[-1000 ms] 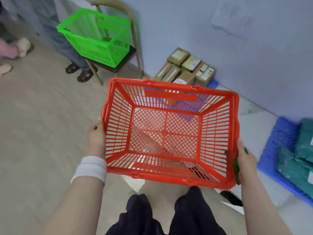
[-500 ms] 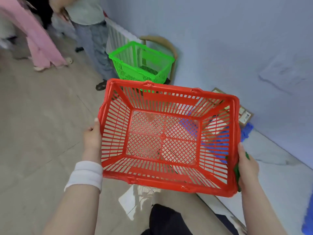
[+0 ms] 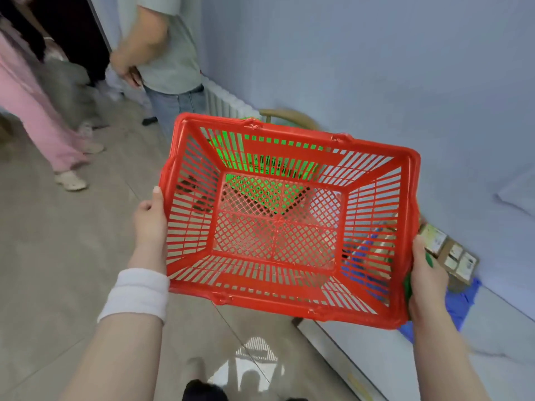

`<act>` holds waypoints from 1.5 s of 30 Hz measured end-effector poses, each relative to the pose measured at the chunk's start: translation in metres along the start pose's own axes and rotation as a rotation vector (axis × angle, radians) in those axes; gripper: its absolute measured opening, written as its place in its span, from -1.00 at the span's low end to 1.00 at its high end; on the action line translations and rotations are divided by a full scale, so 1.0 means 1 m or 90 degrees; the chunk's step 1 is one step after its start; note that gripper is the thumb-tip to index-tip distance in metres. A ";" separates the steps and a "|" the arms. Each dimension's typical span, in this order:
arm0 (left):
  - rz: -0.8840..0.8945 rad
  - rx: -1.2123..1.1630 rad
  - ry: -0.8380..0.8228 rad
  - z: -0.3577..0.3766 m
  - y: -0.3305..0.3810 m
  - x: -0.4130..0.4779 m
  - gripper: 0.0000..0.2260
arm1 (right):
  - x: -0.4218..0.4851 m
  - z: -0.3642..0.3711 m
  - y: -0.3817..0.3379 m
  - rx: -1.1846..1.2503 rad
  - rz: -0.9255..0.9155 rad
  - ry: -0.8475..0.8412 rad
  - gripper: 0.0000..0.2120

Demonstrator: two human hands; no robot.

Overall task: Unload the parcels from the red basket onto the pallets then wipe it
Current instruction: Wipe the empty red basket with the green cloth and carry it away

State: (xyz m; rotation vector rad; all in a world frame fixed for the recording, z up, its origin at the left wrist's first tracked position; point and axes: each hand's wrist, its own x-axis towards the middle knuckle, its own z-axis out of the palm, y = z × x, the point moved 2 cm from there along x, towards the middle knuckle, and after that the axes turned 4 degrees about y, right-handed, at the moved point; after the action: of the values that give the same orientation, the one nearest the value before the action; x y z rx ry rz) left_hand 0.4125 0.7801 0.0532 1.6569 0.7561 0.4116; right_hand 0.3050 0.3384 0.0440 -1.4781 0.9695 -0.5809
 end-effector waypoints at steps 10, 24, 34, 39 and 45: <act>0.026 -0.032 -0.122 0.051 0.053 0.165 -0.64 | -0.044 0.128 -0.023 -0.018 -0.006 0.143 -0.41; 0.112 0.071 -0.204 0.221 0.092 0.332 -0.61 | 0.026 0.276 -0.041 -0.025 0.060 0.206 -0.48; 0.158 0.181 -0.246 0.339 0.129 0.418 -0.52 | 0.094 0.372 -0.072 -0.001 0.124 0.260 -0.35; 0.144 0.219 -0.272 0.396 0.121 0.460 -0.60 | 0.125 0.411 -0.065 -0.024 0.148 0.276 -0.06; 0.036 0.227 -0.307 0.444 0.086 0.492 -0.52 | 0.157 0.432 -0.040 -0.114 0.195 0.286 -0.29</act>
State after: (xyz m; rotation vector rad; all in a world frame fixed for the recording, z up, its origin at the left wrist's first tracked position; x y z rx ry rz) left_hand 1.0751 0.7801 -0.0322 2.0105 0.4339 -0.0985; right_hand 0.7503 0.4443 -0.0148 -1.3407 1.6020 -0.6237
